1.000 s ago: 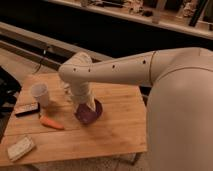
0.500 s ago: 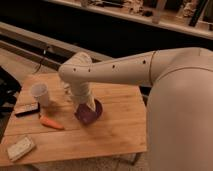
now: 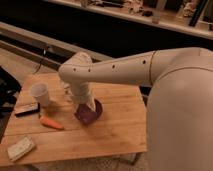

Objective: Push the ceramic bowl across the table

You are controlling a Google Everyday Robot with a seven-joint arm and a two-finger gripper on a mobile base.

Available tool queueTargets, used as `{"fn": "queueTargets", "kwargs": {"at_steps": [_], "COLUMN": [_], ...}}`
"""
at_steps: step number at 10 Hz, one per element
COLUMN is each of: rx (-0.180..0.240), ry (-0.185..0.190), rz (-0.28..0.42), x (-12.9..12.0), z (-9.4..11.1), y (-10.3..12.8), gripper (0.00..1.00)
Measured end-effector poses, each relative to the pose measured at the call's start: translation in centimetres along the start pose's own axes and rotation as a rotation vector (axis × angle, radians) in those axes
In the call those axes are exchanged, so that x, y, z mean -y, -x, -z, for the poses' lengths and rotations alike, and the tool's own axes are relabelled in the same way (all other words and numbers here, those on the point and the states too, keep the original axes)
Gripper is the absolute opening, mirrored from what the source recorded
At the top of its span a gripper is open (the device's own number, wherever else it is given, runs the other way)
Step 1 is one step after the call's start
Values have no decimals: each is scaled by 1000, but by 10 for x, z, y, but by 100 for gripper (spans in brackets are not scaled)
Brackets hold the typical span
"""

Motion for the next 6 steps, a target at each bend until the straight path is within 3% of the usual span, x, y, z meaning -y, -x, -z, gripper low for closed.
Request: {"fn": "queueTargets", "kwargs": {"at_steps": [2, 6], "rx": [8, 63], "ry": [-13, -79], "rz": [4, 14], "x": [2, 11], "z": [3, 21], "y": [4, 42], "gripper": [65, 65]}}
